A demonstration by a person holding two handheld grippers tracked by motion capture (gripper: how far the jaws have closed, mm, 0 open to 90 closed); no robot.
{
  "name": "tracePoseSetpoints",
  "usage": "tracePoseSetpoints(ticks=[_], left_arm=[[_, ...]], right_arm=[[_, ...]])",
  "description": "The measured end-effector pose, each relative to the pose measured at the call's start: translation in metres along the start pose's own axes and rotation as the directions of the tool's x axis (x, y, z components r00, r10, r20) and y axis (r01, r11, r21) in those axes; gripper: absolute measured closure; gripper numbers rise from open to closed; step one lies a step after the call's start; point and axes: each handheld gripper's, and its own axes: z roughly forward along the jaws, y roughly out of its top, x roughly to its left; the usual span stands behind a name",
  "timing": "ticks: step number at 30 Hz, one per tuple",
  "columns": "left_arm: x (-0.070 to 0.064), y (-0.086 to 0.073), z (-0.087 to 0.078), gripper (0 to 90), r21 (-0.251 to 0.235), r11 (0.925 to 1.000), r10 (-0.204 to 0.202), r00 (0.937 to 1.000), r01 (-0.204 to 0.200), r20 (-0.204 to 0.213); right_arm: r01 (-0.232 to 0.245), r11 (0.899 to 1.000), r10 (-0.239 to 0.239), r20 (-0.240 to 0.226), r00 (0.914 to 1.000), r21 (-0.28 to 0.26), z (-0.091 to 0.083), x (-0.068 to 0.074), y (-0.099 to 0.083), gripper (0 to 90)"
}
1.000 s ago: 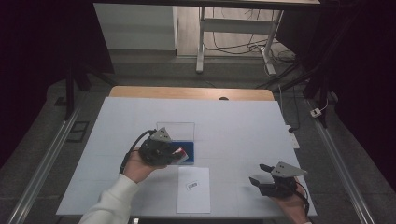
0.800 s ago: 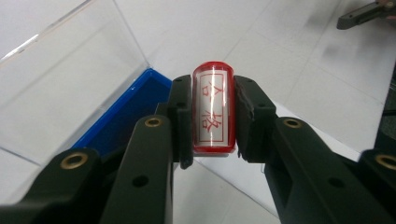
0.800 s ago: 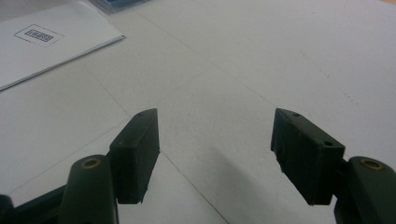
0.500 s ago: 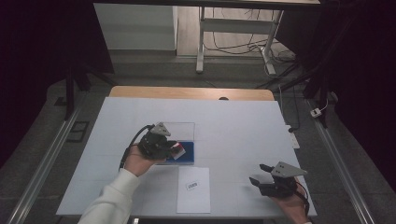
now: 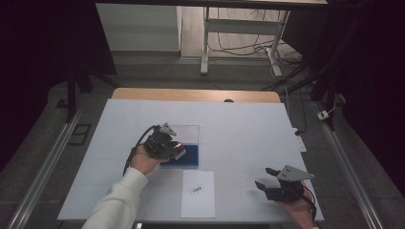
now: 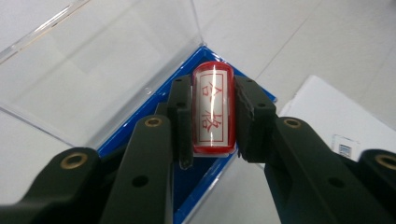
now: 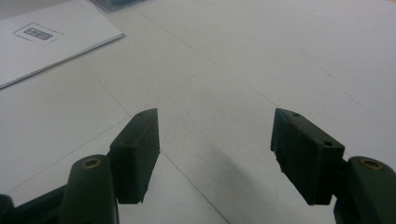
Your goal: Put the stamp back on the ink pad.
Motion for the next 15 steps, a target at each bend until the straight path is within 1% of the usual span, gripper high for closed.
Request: tracePoseSetpoints(ticks=[1,2,9,10,11,12,15], left_arm=[[0.0,0.0,0.002,69.7,0.007,1.0,0.002,1.0,-0.002,-0.004],[0.0,0.001,0.003,69.8,0.015,0.9999,0.006,1.0,-0.006,-0.006],[-0.001,0.002,0.014,69.6,0.052,0.9985,0.019,0.9994,-0.018,-0.028],[-0.001,0.002,0.015,69.6,0.056,0.9983,0.02,0.9994,-0.018,-0.03],[-0.001,0.002,0.016,69.6,0.06,0.998,0.019,0.9994,-0.017,-0.031],[0.0,0.002,0.017,69.6,0.065,0.9977,0.019,0.9993,-0.017,-0.031],[0.0,0.002,0.02,69.3,0.076,0.997,0.02,0.9994,-0.018,-0.027]], right_arm=[[-0.005,1.0,0.005,-0.008,1.0,-0.008,0.001,0.0,0.0,32.6],[0.0,1.0,0.0,-0.001,1.0,0.001,0.0,0.0,0.0,32.6],[-0.001,1.0,0.001,-0.006,1.0,0.005,0.0,0.0,0.0,32.6],[-0.002,1.0,0.002,-0.002,1.0,0.003,0.0,0.0,0.0,32.6],[-0.006,1.0,0.006,-0.01,0.9999,-0.005,0.001,0.0,0.0,32.6],[-0.001,1.0,0.001,-0.007,1.0,0.004,0.0,0.0,0.0,32.6],[0.003,1.0,-0.003,-0.007,1.0,0.008,0.0,0.0,0.0,32.6]])
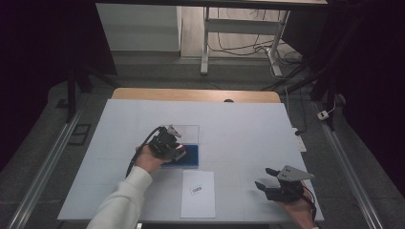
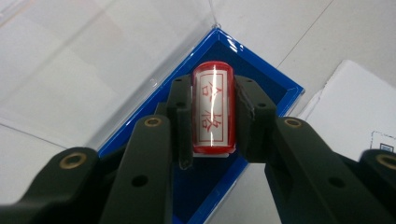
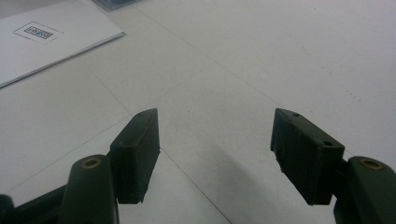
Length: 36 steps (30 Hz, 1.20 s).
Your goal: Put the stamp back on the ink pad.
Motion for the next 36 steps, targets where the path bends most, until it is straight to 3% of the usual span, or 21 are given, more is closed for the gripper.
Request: tracePoseSetpoints(ticks=[5,14,18,31,36], left_arm=[[-0.001,-0.001,0.002,67.9,-0.004,1.0,0.004,1.0,-0.004,0.007],[0.0,-0.007,-0.013,42.2,-0.082,0.9963,-0.025,0.9997,0.025,-0.007],[0.0,-0.014,-0.022,35.6,-0.12,0.9919,-0.042,0.999,0.041,-0.012],[-0.013,-0.059,-0.05,32.9,-0.214,0.9756,-0.049,0.9987,0.05,0.011],[-0.022,-0.081,-0.059,33.0,-0.241,0.9699,-0.042,0.9991,0.039,-0.005]], right_arm=[[-0.008,1.0,0.008,-0.005,1.0,-0.009,0.001,0.0,0.0,32.6],[-0.009,1.0,0.009,-0.009,0.9999,-0.008,0.001,0.0,-0.001,32.6],[-0.004,1.0,0.004,0.001,1.0,0.001,0.001,0.001,0.0,32.6],[0.006,1.0,-0.006,-0.023,0.9997,-0.015,0.0,0.003,0.0,32.5],[0.017,1.0,-0.018,-0.031,0.9994,-0.017,-0.001,0.005,0.001,32.4]])
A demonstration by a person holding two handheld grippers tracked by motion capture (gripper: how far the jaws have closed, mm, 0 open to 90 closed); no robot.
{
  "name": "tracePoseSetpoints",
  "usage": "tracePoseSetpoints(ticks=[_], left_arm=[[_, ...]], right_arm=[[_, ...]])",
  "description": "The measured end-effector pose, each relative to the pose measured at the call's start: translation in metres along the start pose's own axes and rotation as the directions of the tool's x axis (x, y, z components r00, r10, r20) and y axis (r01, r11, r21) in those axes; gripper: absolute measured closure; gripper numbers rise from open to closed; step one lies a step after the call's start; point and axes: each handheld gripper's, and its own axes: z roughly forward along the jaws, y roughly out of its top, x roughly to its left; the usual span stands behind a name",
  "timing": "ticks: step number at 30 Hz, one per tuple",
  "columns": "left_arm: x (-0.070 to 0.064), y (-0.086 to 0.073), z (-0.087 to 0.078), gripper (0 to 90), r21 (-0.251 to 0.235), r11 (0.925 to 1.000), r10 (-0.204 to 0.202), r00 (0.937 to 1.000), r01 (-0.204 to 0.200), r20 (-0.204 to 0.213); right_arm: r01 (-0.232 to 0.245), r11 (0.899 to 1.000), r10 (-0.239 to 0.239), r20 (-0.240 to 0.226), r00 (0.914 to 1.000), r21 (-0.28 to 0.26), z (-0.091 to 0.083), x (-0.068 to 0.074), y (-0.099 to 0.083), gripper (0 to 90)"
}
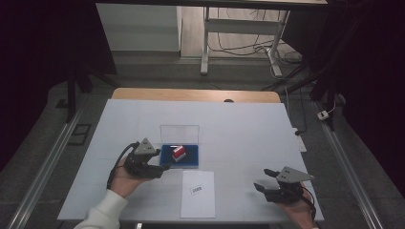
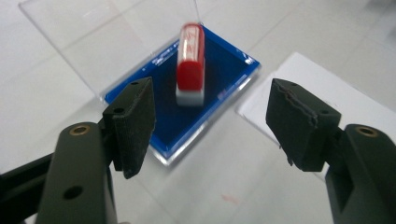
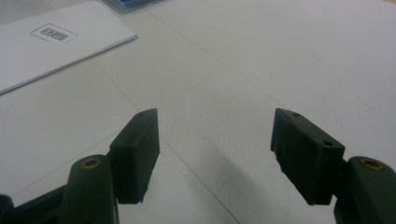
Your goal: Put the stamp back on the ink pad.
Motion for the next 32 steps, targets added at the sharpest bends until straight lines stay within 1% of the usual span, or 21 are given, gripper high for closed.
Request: tracePoseSetpoints(ticks=[2,4,6,7,8,9,10,11,12,14,16,19,20,21,23,24,30,32], left_arm=[[-0.003,-0.009,-0.005,33.0,-0.007,1.0,0.006,0.9999,-0.006,-0.009],[-0.004,-0.019,-0.01,33.0,-0.013,0.9999,0.001,0.9999,-0.001,-0.013],[-0.005,-0.028,-0.014,33.0,-0.017,0.9998,-0.011,0.9999,0.011,-0.01],[-0.005,-0.032,-0.015,33.0,-0.02,0.9996,-0.02,0.9998,0.019,-0.009],[-0.006,-0.035,-0.015,33.0,-0.02,0.9996,-0.02,0.9997,0.02,-0.011],[-0.006,-0.039,-0.016,33.0,-0.02,0.9996,-0.022,0.9997,0.022,-0.014],[-0.006,-0.042,-0.017,33.0,-0.022,0.9994,-0.026,0.9996,0.026,-0.015],[-0.006,-0.045,-0.018,32.9,-0.021,0.9994,-0.029,0.9995,0.029,-0.011],[-0.007,-0.047,-0.019,32.9,-0.02,0.9994,-0.029,0.9995,0.028,-0.012],[-0.007,-0.052,-0.021,32.9,-0.02,0.9993,-0.033,0.9994,0.032,-0.01],[-0.008,-0.055,-0.022,32.9,-0.021,0.9992,-0.035,0.9993,0.035,-0.013],[-0.009,-0.056,-0.022,32.8,-0.015,0.9996,-0.025,0.9994,0.025,-0.024],[-0.01,-0.056,-0.021,32.7,-0.014,0.9997,-0.023,0.9994,0.022,-0.025],[-0.01,-0.056,-0.021,32.7,-0.013,0.9997,-0.019,0.9995,0.019,-0.024],[-0.01,-0.056,-0.02,32.7,-0.011,0.9998,-0.017,0.9995,0.017,-0.025],[-0.01,-0.057,-0.019,32.6,-0.01,0.9998,-0.017,0.9995,0.017,-0.026],[-0.008,-0.059,-0.019,32.2,-0.008,0.9996,-0.027,0.9992,0.027,-0.028],[-0.008,-0.059,-0.018,32.0,-0.006,0.9997,-0.025,0.9993,0.025,-0.027]], right_arm=[[-0.005,1.0,0.005,-0.001,1.0,-0.008,0.0,0.001,0.0,32.5],[0.001,1.0,-0.001,-0.002,1.0,-0.007,-0.001,0.002,0.0,32.5],[-0.001,1.0,0.001,-0.005,1.0,-0.011,-0.001,0.002,0.0,32.5],[0.005,1.0,-0.005,0.001,1.0,-0.004,-0.002,0.002,0.0,32.5],[0.002,1.0,-0.002,-0.007,1.0,-0.009,-0.002,0.002,0.0,32.5],[0.005,1.0,-0.005,-0.002,1.0,-0.006,-0.003,0.002,0.0,32.5],[0.003,1.0,-0.003,-0.01,0.9999,-0.009,-0.003,0.001,0.0,32.5],[0.005,1.0,-0.006,-0.004,1.0,-0.006,-0.003,0.001,0.0,32.5],[0.003,1.0,-0.003,-0.012,0.9999,-0.013,-0.003,0.001,-0.001,32.5],[0.006,1.0,-0.006,-0.012,0.9999,-0.011,-0.004,0.001,0.0,32.5],[0.003,1.0,-0.003,-0.013,0.9999,-0.012,-0.004,0.001,0.0,32.5],[0.005,1.0,-0.005,-0.008,1.0,-0.01,-0.005,0.001,0.0,32.5],[0.001,1.0,-0.001,-0.014,0.9999,-0.02,-0.004,0.001,0.0,32.5],[0.007,1.0,-0.007,-0.007,1.0,-0.012,-0.005,0.001,0.0,32.5],[0.006,1.0,-0.006,-0.005,1.0,-0.014,-0.006,0.002,0.0,32.5],[0.0,1.0,0.0,-0.013,0.9999,-0.025,-0.005,0.002,0.0,32.6],[0.005,1.0,-0.005,-0.012,0.9999,-0.024,-0.005,0.001,0.0,32.6],[0.005,1.0,-0.005,-0.012,0.9999,-0.024,-0.005,0.001,0.0,32.6]])
